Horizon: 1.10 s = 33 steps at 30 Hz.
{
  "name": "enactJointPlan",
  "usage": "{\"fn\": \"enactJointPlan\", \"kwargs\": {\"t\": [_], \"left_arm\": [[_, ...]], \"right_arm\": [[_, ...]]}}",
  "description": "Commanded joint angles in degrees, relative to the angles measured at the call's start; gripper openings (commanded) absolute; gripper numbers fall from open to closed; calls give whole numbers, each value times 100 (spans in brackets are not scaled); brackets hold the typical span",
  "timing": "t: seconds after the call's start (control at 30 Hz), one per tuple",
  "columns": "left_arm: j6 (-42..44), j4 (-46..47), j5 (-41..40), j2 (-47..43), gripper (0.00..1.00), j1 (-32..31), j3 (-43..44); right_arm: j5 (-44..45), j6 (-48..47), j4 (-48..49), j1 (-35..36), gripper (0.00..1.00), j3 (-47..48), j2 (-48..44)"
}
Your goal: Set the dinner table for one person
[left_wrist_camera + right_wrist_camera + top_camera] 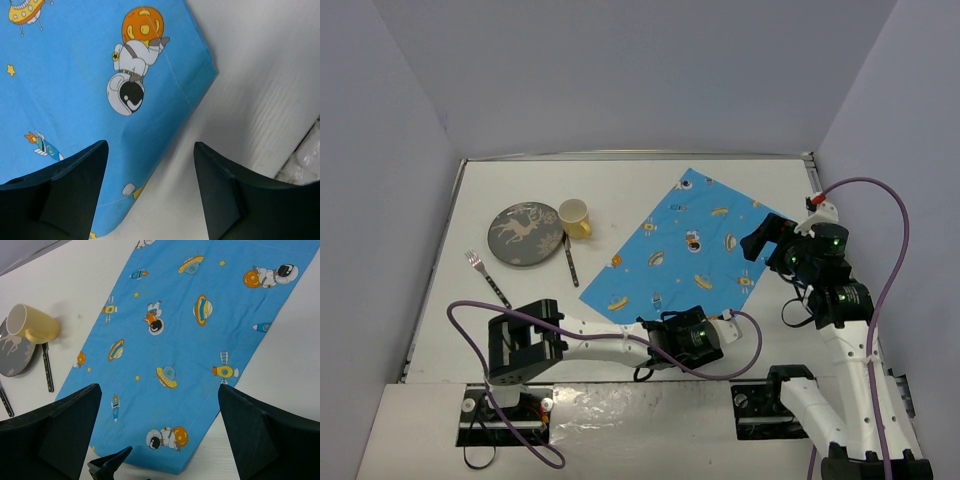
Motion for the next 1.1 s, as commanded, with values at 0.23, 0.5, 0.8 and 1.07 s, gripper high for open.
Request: {"fn": "enactJointPlan", "kwargs": {"t": [0.23,0.5,0.8,1.07], "left_arm": [[540,154,-460,393,24,69,630],[1084,12,-534,292,16,260,932],[1592,-183,-111,214,14,996,1312],[1736,-595,402,634,30,1692,2039]], "right_arm": [[-84,-132,261,-25,100,-51,-46],[-75,-158,261,-24,100,-20,-76],[-98,-190,266,-24,100,23,-32],[-127,-211,269,-29,100,-25,-12]]}}
